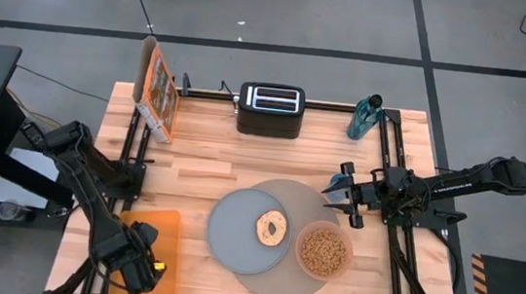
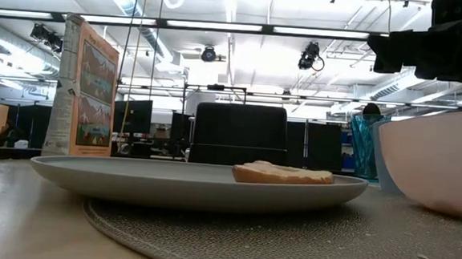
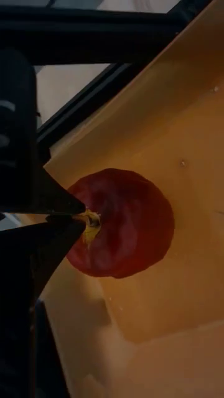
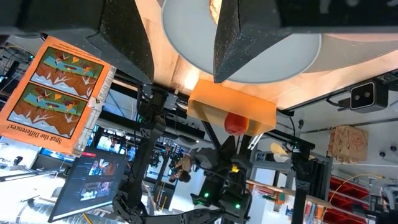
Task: Arrange a breakfast setting
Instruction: Put the apple on the grey plate to the left of the toasted bagel
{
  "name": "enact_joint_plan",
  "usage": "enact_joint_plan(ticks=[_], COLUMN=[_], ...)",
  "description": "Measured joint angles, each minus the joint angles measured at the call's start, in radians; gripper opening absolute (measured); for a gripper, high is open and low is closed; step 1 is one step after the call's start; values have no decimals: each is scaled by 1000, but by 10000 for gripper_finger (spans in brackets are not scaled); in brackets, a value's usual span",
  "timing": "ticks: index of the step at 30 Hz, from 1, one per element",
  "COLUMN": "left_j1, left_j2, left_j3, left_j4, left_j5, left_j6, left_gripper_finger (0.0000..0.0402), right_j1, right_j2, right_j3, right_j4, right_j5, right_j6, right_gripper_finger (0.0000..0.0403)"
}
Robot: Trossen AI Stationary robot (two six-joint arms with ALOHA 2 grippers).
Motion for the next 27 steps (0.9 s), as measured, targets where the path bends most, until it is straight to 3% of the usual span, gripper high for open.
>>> enact_joint_plan(ticks=[7,12,20,27], left_j1=[58,143,331,542], left_j2=[-108,-196,-286,-263], left_j3=[0,1,1,1], left_j4=[-14,-31,-11,199], left_j5=[-8,-120,-408,-392], left_j6=[27,134,546,931], left_gripper_finger=[19,19,19,19], right_j1=[0,0,0,0], right_j2=[0,0,0,0], right_j3=[0,0,0,0], right_j4=[0,0,-10,-15], right_j5=[0,0,5,8], right_j6=[0,4,13,50], right_gripper_finger=[174,174,174,174])
